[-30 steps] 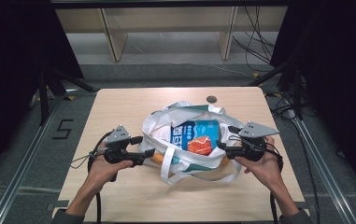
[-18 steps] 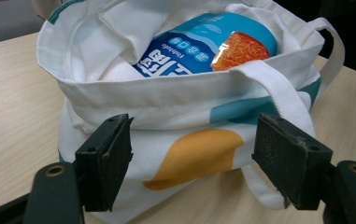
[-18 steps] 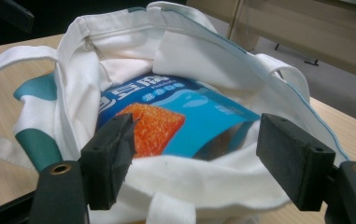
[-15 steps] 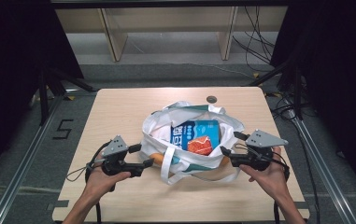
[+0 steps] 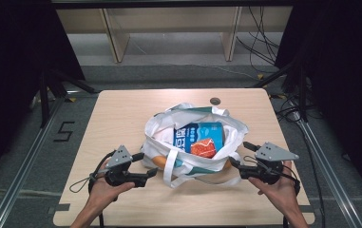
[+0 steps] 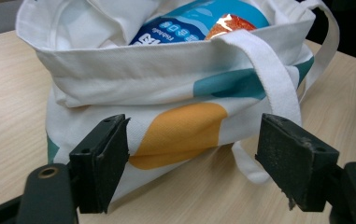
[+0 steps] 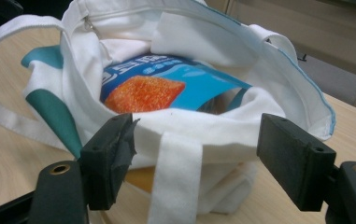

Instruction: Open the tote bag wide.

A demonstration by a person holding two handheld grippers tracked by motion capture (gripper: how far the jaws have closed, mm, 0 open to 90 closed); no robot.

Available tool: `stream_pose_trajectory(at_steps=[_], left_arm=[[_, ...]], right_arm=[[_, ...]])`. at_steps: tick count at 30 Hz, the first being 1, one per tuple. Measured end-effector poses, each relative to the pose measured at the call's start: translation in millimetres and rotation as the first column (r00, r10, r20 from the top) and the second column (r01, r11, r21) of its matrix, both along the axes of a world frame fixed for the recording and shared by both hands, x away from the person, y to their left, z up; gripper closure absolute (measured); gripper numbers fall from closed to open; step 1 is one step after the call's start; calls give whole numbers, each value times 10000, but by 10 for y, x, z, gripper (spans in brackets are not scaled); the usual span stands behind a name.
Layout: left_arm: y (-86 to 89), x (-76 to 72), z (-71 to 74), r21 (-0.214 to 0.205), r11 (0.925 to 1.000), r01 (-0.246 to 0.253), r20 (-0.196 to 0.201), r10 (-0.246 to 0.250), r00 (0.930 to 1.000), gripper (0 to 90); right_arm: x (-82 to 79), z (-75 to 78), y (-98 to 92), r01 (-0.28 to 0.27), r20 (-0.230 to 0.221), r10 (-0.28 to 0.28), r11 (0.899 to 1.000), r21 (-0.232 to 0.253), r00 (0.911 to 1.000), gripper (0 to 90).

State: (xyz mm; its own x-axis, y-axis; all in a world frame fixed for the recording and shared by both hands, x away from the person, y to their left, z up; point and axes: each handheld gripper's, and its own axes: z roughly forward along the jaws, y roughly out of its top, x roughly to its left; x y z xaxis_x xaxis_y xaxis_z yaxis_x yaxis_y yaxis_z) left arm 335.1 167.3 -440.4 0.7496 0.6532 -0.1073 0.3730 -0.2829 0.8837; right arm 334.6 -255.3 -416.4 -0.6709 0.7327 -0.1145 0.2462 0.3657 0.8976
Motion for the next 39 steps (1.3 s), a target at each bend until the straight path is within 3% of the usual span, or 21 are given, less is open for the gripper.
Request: stream_pose_trajectory(at_steps=[1, 5, 6, 7, 8, 9, 14, 15, 21, 22, 23, 24, 27, 30, 33, 36, 38, 39], left_arm=[[-20, -23, -11, -83, 9998, -182, -100, 181, 9998, 242], [-33, -93, -55, -92, 9999, -112, -117, 111, 9999, 242], [-32, -103, -65, -108, 9999, -57, -100, 56, 9999, 242], [-25, -124, -77, -23, 10000, -20, -63, 19, 10000, 242], [-25, -124, -77, -23, 10000, -20, -63, 19, 10000, 240], [-22, -143, -90, -42, 10000, -26, -80, 25, 10000, 240], [30, -232, -175, 151, 9999, 80, -82, -79, 9999, 235], [22, -256, -196, -30, 10000, -57, -291, 56, 9996, 234], [29, -314, -243, 140, 9999, -19, -215, 22, 9998, 230], [26, -326, -254, 122, 9999, -21, -250, 24, 9997, 229], [20, -347, -269, 140, 9999, -22, -191, 24, 9998, 228], [17, -358, -275, 113, 9999, -52, -234, 54, 9997, 228], [37, -356, -282, 350, 9993, 117, -94, -114, 9999, 224], [35, -381, -322, 257, 9997, 4, -320, 4, 9995, 223], [37, -395, -353, 196, 9998, -57, -374, 65, 9993, 223], [47, -409, -372, 239, 9997, -102, -379, 111, 9992, 222], [54, -423, -382, 212, 9997, -109, -433, 118, 9990, 222], [58, -431, -389, 247, 9996, -96, -411, 106, 9991, 221]], right_arm=[[-11, -13, -4, -20, 285, 21, 10000, -22, 9996, 286], [-85, -46, -60, 114, 98, -115, 9999, 70, 9999, 286], [-110, -59, -68, 203, -157, -201, 9996, 171, 9997, 286], [-94, -68, -100, 82, 263, -79, 9999, -91, 9996, 286], [-94, -68, -100, 82, 263, -79, 9999, -91, 9996, 286], [-135, -85, -92, 299, -71, -298, 9994, 180, 9995, 286], [-198, -186, -139, 370, -16, -370, 9988, 322, 9993, 272], [-227, -205, -137, 417, -236, -408, 9984, 371, 9989, 272], [-281, -284, -155, 296, -34, -295, 9991, 305, 9996, 270], [-313, -304, -170, 429, -108, -425, 9986, 303, 9990, 269], [-345, -317, -169, 548, -479, -527, 9976, 423, 9975, 267], [-340, -330, -187, 507, -304, -496, 9981, 363, 9983, 266], [-362, -352, -189, 541, -570, -516, 9976, 421, 9970, 267], [-361, -380, -228, 576, -497, -566, 9981, 203, 9972, 259], [-395, -423, -229, 783, -874, -773, 9969, 89, 9932, 256], [-376, -462, -254, 646, -657, -656, 9978, -181, 9957, 244], [-397, -497, -254, 794, -904, -806, 9967, -171, 9926, 238], [-387, -510, -266, 671, -791, -698, 9971, -357, 9944, 231]])
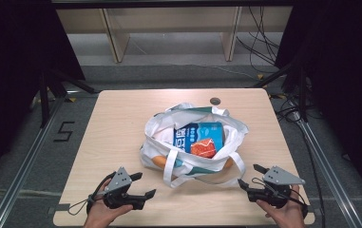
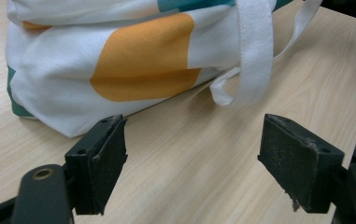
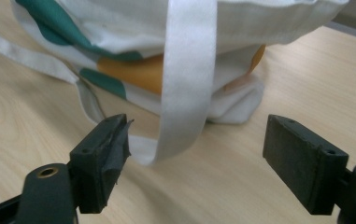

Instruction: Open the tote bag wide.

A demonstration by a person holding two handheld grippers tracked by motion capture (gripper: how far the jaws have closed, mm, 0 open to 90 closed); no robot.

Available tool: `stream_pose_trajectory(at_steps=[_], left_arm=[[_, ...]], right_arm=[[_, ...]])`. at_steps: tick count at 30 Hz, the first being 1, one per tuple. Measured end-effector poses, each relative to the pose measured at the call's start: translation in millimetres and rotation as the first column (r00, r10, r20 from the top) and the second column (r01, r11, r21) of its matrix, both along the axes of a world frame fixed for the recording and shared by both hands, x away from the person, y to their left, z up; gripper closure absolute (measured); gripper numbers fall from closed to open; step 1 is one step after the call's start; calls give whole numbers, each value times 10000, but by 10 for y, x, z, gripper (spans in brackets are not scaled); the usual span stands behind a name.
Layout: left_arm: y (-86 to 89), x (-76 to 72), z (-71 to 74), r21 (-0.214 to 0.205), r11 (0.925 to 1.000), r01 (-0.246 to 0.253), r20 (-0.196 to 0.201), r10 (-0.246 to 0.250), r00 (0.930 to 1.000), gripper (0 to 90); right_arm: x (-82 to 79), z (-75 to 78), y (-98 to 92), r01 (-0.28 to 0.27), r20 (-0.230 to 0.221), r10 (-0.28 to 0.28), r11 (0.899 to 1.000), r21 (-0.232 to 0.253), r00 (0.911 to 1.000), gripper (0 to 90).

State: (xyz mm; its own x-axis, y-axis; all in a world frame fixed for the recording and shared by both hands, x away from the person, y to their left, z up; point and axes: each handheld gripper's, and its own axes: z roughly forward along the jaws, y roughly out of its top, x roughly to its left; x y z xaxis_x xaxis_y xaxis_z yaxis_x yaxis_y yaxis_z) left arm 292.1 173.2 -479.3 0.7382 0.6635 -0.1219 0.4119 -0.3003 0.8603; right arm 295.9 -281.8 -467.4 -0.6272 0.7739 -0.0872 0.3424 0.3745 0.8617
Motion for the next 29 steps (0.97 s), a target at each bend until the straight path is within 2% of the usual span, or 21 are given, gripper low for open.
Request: stream_pose_trajectory(at_steps=[2, 4, 5, 6, 7, 8, 9, 11, 13, 14, 16, 18, 19, 20, 29], left_arm=[[10, -11, -14, 91, 9999, 67, -5, -67, 10000, 221], [15, -8, -24, 142, 9998, 165, 71, -166, 9998, 220], [11, -19, -36, 58, 9999, 102, 20, -102, 9999, 220], [11, -19, -36, 58, 9999, 102, 20, -102, 9999, 220], [13, -19, -31, 99, 9999, 95, -3, -95, 10000, 219], [12, -19, -32, 117, 9999, 73, -8, -73, 10000, 218], [18, -15, -33, 275, 9996, 79, 16, -79, 10000, 215], [11, -11, -49, 138, 9998, 117, -60, -116, 9999, 211], [13, -12, -47, 198, 9998, 82, -78, -81, 9999, 210], [2, -20, -56, 6, 10000, -78, -245, 78, 9997, 210], [4, -17, -57, 63, 10000, -70, -182, 71, 9998, 210], [18, -8, -53, 300, 9995, 70, -94, -67, 9999, 210], [18, -8, -53, 300, 9995, 70, -94, -67, 9999, 210], [4, -12, -61, 100, 9999, 31, -58, -31, 10000, 210], [4, -9, -64, 95, 9999, 70, -85, -69, 9999, 210]], right_arm=[[-23, -29, 7, 3, -306, -2, 10000, 27, 9995, 232], [-28, -39, 6, -65, -295, 65, 10000, 14, 9995, 233], [-53, -55, 19, -83, -614, 91, 9999, 134, 9981, 231], [-53, -55, 19, -83, -614, 91, 9999, 134, 9981, 231], [-40, -71, -7, -235, -269, 231, 9996, -135, 9994, 227], [-61, -79, -5, -144, -585, 141, 9999, -50, 9982, 226], [-57, -96, -12, -266, -584, 263, 9996, -49, 9979, 226], [-70, -122, -14, -253, -784, 247, 9997, -66, 9966, 226], [-69, -134, -24, -243, -639, 225, 9993, -278, 9977, 226], [-76, -139, -18, -287, -852, 267, 9993, -228, 9960, 227], [-77, -140, -15, -317, -860, 296, 9992, -234, 9959, 227], [-76, -141, -13, -352, -871, 331, 9991, -227, 9956, 227], [-76, -141, -13, -352, -871, 331, 9991, -227, 9956, 227], [-69, -142, -18, -363, -703, 338, 9987, -347, 9970, 227], [-66, -144, -21, -359, -698, 334, 9988, -342, 9970, 227]])
